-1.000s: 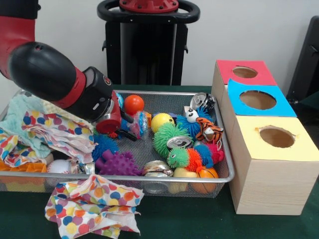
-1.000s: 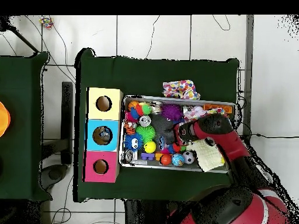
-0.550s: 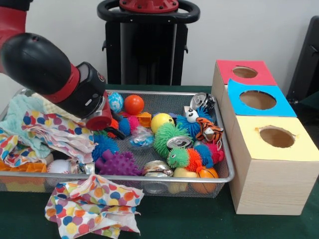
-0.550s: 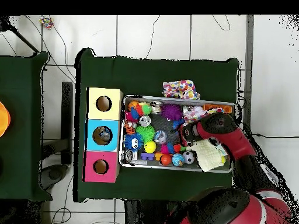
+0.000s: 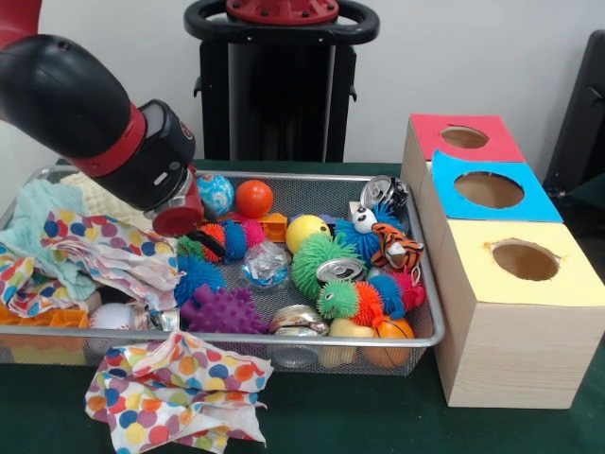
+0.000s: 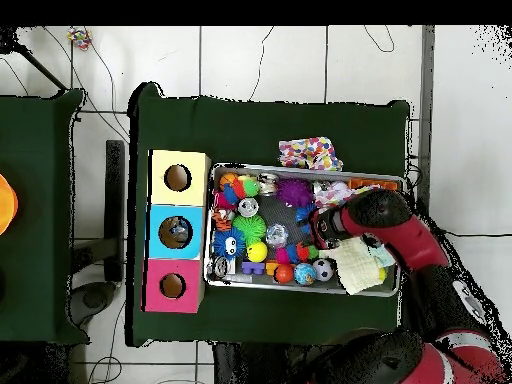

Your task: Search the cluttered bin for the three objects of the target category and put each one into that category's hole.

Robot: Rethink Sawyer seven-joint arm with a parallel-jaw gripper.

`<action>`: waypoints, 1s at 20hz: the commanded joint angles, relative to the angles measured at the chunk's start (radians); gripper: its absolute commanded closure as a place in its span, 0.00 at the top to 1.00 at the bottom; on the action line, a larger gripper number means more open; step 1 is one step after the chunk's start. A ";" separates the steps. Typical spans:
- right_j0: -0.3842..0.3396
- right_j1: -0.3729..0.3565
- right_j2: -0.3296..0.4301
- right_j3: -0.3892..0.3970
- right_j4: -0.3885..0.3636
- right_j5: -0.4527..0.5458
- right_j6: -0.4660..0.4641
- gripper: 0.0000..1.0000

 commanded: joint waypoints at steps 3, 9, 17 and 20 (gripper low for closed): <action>0.026 0.013 0.016 -0.023 -0.015 -0.102 0.070 1.00; 0.040 0.076 0.040 -0.004 0.016 -0.241 0.099 1.00; 0.032 0.123 0.054 -0.005 0.037 -0.292 0.094 1.00; 0.033 0.103 0.059 0.016 0.065 -0.242 0.120 1.00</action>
